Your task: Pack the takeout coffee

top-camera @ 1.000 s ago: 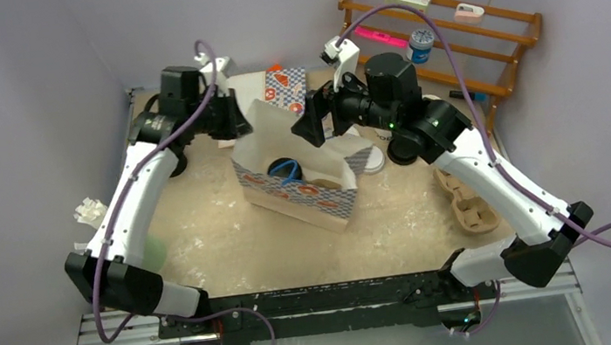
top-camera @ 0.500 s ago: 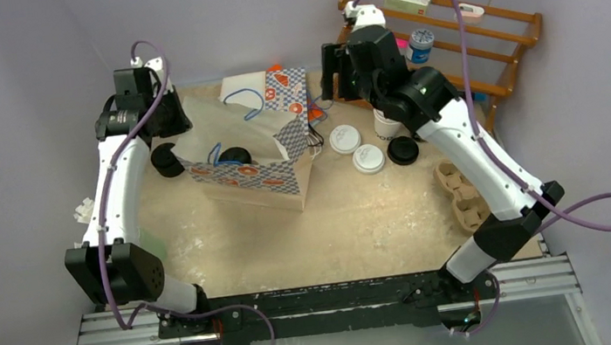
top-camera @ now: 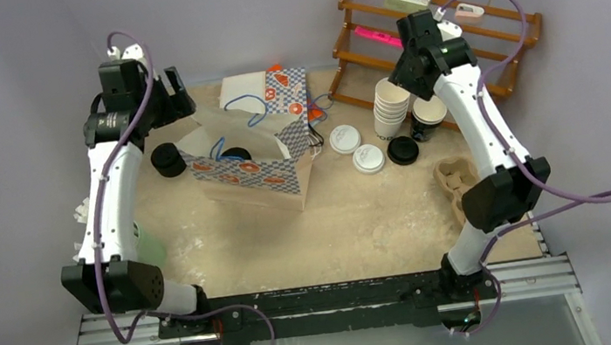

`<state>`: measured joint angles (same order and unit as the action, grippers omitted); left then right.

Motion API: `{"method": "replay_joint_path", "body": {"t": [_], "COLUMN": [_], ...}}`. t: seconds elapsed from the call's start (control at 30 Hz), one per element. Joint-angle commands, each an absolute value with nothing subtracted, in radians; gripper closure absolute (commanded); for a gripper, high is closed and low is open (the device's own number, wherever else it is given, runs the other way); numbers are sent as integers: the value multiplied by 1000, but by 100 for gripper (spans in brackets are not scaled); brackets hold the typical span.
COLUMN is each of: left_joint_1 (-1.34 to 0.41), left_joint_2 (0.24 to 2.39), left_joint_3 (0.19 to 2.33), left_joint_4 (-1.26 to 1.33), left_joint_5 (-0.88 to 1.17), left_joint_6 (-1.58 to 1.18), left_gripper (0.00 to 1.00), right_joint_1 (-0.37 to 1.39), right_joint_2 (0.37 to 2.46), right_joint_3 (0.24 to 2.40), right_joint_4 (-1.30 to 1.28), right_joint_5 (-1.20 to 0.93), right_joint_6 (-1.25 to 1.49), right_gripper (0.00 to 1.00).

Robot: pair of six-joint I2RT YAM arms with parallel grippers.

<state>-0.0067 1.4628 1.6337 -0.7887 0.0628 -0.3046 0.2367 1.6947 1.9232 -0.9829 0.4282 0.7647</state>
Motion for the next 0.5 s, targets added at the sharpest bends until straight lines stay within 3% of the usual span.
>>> {"method": "replay_joint_path", "body": {"t": [0.0,0.23,0.47], "left_joint_1": [-1,-2,-20], "left_joint_2": [1341,1175,1194], "left_joint_3": [1706,1535,1557], "left_joint_4": [-774,-645,-571], "left_joint_5": [2,182,298], "left_joint_6": [-388,-487,-429], "left_gripper": [19,16,19], "right_joint_1": [186,165,134], "right_joint_2": [1732,1810,1857], "right_joint_3": [1920,1938,1945], "right_joint_4": [-1004,-976,-953], "right_joint_5": [386,440,432], "right_joint_6": [860,867,857], "right_gripper": [45,53,64]}}
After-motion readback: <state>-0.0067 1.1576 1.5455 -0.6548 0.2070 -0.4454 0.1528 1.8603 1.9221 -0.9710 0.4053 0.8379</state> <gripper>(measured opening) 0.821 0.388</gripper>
